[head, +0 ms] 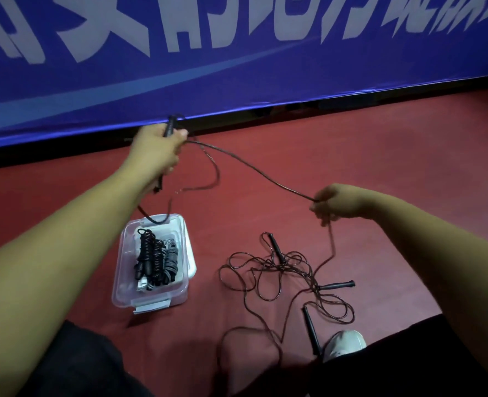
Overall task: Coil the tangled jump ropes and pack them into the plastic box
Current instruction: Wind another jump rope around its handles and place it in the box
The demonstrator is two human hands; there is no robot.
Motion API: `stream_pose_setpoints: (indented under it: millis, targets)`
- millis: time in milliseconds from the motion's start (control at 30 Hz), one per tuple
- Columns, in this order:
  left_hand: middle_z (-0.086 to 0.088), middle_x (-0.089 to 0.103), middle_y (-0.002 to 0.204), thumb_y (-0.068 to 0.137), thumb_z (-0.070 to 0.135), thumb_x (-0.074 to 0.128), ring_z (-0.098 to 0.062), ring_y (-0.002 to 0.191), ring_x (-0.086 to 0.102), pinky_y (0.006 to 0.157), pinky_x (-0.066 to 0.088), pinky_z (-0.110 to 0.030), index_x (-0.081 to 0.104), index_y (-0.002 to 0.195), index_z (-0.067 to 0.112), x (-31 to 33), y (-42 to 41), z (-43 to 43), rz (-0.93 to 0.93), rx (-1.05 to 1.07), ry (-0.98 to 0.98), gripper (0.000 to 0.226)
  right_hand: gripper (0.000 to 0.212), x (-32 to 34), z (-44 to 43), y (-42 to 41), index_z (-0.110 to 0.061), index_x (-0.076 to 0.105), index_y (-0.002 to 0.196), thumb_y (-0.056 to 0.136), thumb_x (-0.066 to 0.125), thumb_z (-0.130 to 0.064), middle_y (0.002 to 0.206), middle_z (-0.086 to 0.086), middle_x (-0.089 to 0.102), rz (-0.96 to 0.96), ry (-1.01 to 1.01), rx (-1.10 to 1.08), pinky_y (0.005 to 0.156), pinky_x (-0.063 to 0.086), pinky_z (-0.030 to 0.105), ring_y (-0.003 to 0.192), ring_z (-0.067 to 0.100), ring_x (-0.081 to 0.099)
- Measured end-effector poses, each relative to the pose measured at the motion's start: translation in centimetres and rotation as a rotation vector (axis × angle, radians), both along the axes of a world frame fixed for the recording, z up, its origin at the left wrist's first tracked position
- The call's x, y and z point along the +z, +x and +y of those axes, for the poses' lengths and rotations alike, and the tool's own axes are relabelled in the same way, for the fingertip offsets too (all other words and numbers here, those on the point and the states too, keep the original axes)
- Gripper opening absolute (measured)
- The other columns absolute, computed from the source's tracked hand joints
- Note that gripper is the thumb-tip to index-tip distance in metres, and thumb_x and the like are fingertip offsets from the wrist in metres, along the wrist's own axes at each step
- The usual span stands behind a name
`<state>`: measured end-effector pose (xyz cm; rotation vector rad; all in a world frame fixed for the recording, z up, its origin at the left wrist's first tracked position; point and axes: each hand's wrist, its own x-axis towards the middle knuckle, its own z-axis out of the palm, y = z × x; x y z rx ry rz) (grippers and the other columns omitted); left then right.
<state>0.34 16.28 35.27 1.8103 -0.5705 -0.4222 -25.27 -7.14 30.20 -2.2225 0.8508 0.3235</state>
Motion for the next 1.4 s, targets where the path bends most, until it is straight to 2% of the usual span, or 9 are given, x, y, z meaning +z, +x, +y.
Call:
stream_pose_setpoints:
  millis: [233, 367, 533, 667, 900, 1033, 1200, 1333, 1400]
  targets:
    - [-0.020, 0.057, 0.098, 0.106, 0.020, 0.040, -0.032, 0.061, 0.073, 0.032, 0.021, -0.014, 0.045, 0.105, 0.002, -2.2, 0.4, 0.0, 0.119, -0.151, 0.380, 0.019, 0.028, 2.5, 2.5, 1.5, -0.002, 0.070, 0.087, 0.101, 0.056, -0.021, 0.066, 0.009, 0.052, -0.074, -0.014, -0.010, 0.047, 0.044, 0.027, 0.051, 0.020, 0.050]
    - [-0.008, 0.066, 0.124, 0.106, 0.019, 0.043, -0.022, 0.058, 0.073, 0.032, 0.020, -0.016, 0.055, 0.115, -0.002, -0.4, -3.2, -1.0, 0.119, -0.370, 0.179, 0.026, 0.025, 5.3, 6.9, 3.8, -0.013, 0.076, 0.084, 0.098, 0.059, -0.024, 0.061, 0.000, 0.054, -0.156, -0.149, 0.186, 0.042, 0.033, 0.014, 0.041, 0.004, 0.043]
    - [-0.006, 0.074, 0.084, 0.106, 0.024, 0.040, -0.015, 0.039, 0.057, 0.032, 0.021, -0.015, 0.057, 0.104, 0.006, 0.3, -7.8, -1.6, 0.203, -0.671, 0.188, 0.025, 0.025, 6.9, 8.5, 5.1, -0.005, 0.072, 0.082, 0.095, 0.060, -0.022, 0.061, 0.010, 0.057, -0.368, -0.272, 0.193, 0.044, 0.031, 0.018, 0.047, 0.011, 0.044]
    - [0.010, 0.044, 0.052, 0.104, 0.023, 0.047, -0.005, 0.033, 0.034, 0.034, 0.019, -0.013, 0.050, 0.081, 0.017, -0.3, -6.7, -2.4, 0.151, -0.467, 0.123, 0.023, 0.023, 5.9, 6.3, 4.0, -0.008, 0.068, 0.079, 0.096, 0.062, -0.022, 0.057, 0.001, 0.054, -0.291, -0.214, 0.175, 0.047, 0.035, 0.016, 0.044, 0.006, 0.045]
    - [0.006, 0.039, 0.052, 0.104, 0.019, 0.046, -0.003, 0.029, 0.031, 0.034, 0.017, -0.009, 0.046, 0.076, 0.018, -1.2, -1.2, -1.3, 0.250, -0.047, 0.000, 0.028, 0.019, 2.0, 0.7, 0.1, -0.008, 0.065, 0.084, 0.098, 0.061, -0.020, 0.080, 0.019, 0.067, -0.141, 0.083, 0.015, 0.079, 0.048, 0.037, 0.080, 0.026, 0.070]
    - [-0.003, 0.056, 0.072, 0.104, 0.018, 0.043, -0.007, 0.032, 0.056, 0.029, 0.021, -0.012, 0.049, 0.091, 0.012, -1.7, -0.4, -1.1, 0.095, 0.036, 0.168, 0.016, 0.022, 2.1, 1.3, 0.2, -0.003, 0.067, 0.087, 0.100, 0.057, -0.017, 0.065, 0.011, 0.054, -0.178, 0.145, -0.011, 0.055, 0.051, 0.030, 0.053, 0.022, 0.060]
    - [-0.009, 0.061, 0.070, 0.103, 0.022, 0.049, -0.015, 0.047, 0.067, 0.034, 0.028, -0.019, 0.058, 0.115, 0.007, -0.4, -2.6, -1.7, -0.214, -0.089, 0.211, 0.021, 0.022, 5.4, 4.7, 2.2, -0.009, 0.072, 0.087, 0.099, 0.058, -0.021, 0.060, 0.001, 0.052, -0.330, -0.036, 0.172, 0.048, 0.039, 0.020, 0.046, 0.009, 0.045]
    - [-0.007, 0.073, 0.086, 0.105, 0.019, 0.043, -0.013, 0.039, 0.059, 0.032, 0.022, -0.016, 0.059, 0.114, 0.005, 1.0, -7.0, -2.3, -0.002, -0.468, 0.069, 0.023, 0.023, 6.7, 7.6, 3.8, -0.013, 0.074, 0.085, 0.098, 0.059, -0.024, 0.056, -0.007, 0.053, -0.401, -0.256, 0.357, 0.049, 0.034, 0.012, 0.048, 0.001, 0.048]
    - [0.005, 0.068, 0.062, 0.106, 0.019, 0.041, -0.008, 0.031, 0.048, 0.033, 0.021, -0.016, 0.056, 0.099, 0.009, 0.6, -8.0, -2.3, 0.003, -0.553, 0.129, 0.020, 0.023, 7.1, 7.7, 4.2, -0.010, 0.073, 0.083, 0.097, 0.060, -0.024, 0.053, -0.007, 0.049, -0.474, -0.296, 0.302, 0.046, 0.031, 0.014, 0.046, 0.001, 0.047]
